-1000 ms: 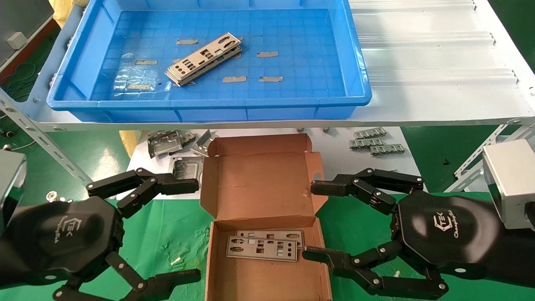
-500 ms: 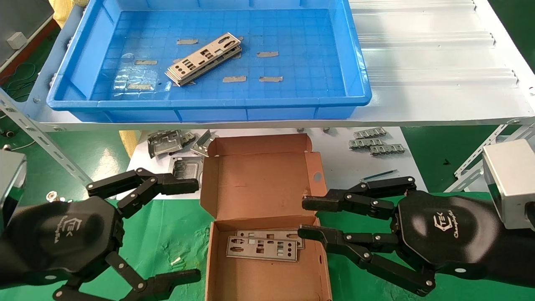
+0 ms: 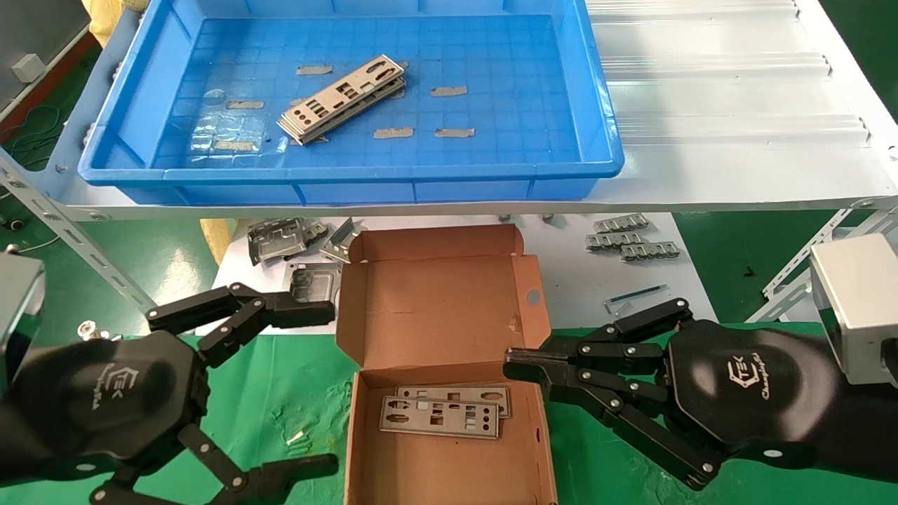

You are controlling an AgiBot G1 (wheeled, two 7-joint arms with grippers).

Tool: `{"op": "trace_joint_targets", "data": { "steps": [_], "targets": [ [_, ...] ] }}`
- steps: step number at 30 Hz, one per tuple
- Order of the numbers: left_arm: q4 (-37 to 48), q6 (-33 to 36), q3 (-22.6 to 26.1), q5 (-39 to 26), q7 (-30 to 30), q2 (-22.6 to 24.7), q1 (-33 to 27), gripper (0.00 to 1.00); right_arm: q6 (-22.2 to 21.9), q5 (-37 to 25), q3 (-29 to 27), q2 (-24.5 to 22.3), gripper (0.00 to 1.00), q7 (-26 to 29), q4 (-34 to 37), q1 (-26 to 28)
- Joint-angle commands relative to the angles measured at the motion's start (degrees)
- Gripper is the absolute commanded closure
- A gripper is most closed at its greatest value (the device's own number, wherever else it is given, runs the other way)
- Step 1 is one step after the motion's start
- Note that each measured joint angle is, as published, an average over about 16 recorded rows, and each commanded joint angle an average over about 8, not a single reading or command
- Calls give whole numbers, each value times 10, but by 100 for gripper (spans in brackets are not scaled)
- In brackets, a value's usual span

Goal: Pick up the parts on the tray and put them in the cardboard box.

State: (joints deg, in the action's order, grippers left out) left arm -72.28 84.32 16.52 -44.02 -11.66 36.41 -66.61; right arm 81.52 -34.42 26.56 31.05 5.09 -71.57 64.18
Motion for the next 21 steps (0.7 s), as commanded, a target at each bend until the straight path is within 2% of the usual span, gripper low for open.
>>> {"op": "trace_joint_targets", "data": {
  "steps": [1, 5, 9, 14, 19, 20, 21],
  "targets": [
    [-2, -3, -2, -1, -1, 0, -6, 0, 0, 0, 0, 0, 100, 0, 0, 0],
    [34, -21, 16, -47, -19, 31, -97, 0, 0, 0, 0, 0, 100, 0, 0, 0],
    [110, -39, 45, -113, -25, 77, -197, 0, 0, 0, 0, 0, 100, 0, 0, 0],
    [249, -66, 85, -199, -4, 149, -309, 0, 0, 0, 0, 0, 100, 0, 0, 0],
    [401, -112, 117, -266, 29, 221, -389, 0, 0, 0, 0, 0, 100, 0, 0, 0],
    [430, -124, 122, -277, 36, 233, -401, 0, 0, 0, 0, 0, 99, 0, 0, 0],
    [456, -137, 126, -286, 42, 245, -412, 0, 0, 0, 0, 0, 93, 0, 0, 0]
  ]
}}
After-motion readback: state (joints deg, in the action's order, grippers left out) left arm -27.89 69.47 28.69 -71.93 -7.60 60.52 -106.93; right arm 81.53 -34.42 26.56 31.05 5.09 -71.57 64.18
